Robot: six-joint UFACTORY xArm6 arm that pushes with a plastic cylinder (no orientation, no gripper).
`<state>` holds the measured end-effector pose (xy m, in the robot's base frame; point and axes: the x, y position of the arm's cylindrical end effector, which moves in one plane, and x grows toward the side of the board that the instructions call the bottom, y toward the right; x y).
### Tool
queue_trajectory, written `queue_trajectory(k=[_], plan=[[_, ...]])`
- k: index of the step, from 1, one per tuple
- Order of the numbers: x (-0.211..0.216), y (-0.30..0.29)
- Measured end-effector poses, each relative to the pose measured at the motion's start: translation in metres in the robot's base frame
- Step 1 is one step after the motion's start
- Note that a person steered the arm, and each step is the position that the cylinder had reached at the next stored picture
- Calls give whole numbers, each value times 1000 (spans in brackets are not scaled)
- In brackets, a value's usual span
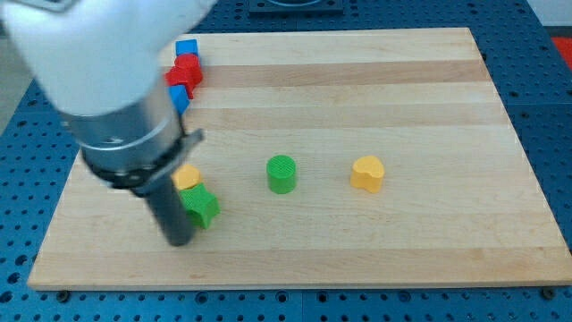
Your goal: Place the green star in between the yelo
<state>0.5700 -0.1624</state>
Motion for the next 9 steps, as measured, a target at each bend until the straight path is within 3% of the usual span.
queue_trajectory(k=[2, 4, 6, 8, 9], plan=[[-2, 7], [-35, 32], [-28, 50], [9, 83], [-12, 85]])
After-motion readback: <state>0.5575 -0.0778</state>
